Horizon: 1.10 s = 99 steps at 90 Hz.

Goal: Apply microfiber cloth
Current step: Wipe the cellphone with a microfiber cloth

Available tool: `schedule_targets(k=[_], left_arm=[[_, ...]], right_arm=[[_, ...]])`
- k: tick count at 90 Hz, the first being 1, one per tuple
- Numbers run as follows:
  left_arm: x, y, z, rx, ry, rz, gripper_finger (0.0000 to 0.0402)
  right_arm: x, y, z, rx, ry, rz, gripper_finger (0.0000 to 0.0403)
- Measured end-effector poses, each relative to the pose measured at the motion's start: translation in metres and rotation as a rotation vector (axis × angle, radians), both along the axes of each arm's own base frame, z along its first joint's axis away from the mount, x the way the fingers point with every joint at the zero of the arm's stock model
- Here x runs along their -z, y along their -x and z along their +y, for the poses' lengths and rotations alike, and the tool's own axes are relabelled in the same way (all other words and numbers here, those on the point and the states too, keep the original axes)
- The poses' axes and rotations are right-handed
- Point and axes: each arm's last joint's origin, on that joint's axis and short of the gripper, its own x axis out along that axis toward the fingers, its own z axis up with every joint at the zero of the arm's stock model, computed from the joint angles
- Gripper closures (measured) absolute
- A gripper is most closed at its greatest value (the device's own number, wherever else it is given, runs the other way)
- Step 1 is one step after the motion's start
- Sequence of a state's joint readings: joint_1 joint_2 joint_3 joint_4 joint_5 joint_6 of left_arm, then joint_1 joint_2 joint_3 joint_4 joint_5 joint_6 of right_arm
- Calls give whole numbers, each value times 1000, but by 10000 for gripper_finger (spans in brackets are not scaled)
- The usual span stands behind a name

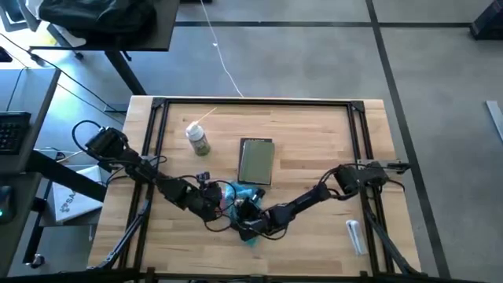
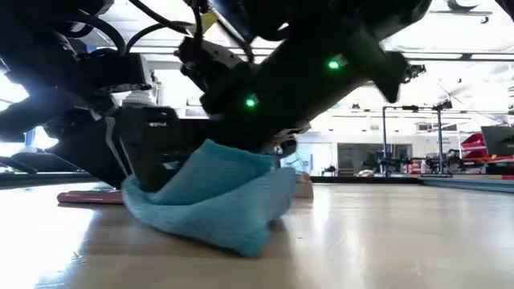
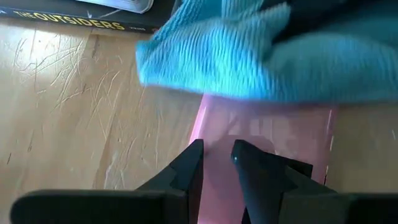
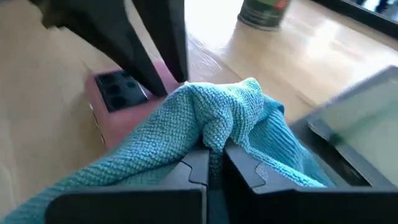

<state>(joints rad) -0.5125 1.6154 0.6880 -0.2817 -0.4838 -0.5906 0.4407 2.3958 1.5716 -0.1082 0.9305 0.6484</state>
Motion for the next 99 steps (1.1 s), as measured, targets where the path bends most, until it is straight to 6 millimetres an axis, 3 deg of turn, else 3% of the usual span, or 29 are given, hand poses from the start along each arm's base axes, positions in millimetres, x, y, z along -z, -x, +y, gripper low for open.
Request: schedule_targets(k=[26,42,66,75,87,99], left_arm=[[0,0,0,6,-3,-2,324],[0,0,0,7,-9,-1,324],[-5,1,-1,29,-10,5,324],[-16,8,-6,76,-4,-9,324],[-45,23,-12,113,1,-97,324],[-69,47,-15,147,-2,-152,324]], right_arm=[[5,27,25,45,-27,34,403],[-4,51,29,69,-2,165,403],[-55,102,16,186,126,402,403],[-71,120,13,234,182,476,403],[-83,139,13,278,241,575,403],[-83,150,15,265,261,616,403]])
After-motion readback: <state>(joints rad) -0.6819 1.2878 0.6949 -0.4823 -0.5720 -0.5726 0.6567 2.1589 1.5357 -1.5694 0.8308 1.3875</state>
